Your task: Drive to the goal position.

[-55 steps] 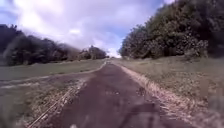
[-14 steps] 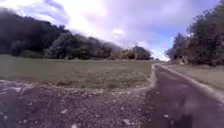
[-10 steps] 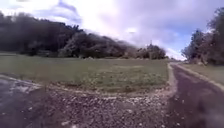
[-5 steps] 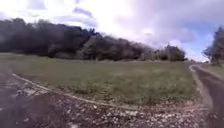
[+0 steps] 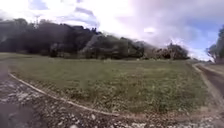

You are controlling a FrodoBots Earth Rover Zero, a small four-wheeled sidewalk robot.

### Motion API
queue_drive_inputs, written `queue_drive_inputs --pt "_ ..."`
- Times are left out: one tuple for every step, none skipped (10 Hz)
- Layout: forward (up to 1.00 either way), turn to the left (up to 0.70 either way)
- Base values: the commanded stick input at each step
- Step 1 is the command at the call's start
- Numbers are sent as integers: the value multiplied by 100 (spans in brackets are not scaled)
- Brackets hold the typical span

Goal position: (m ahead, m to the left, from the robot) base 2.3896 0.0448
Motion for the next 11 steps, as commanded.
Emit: queue_drive_inputs --pt "0 85" --pt "0 85" --pt "0 85" --pt "0 85" --pt "0 85" --pt "0 85" --pt "0 85" --pt "0 85" --pt "0 85" --pt "0 85" --pt "0 85"
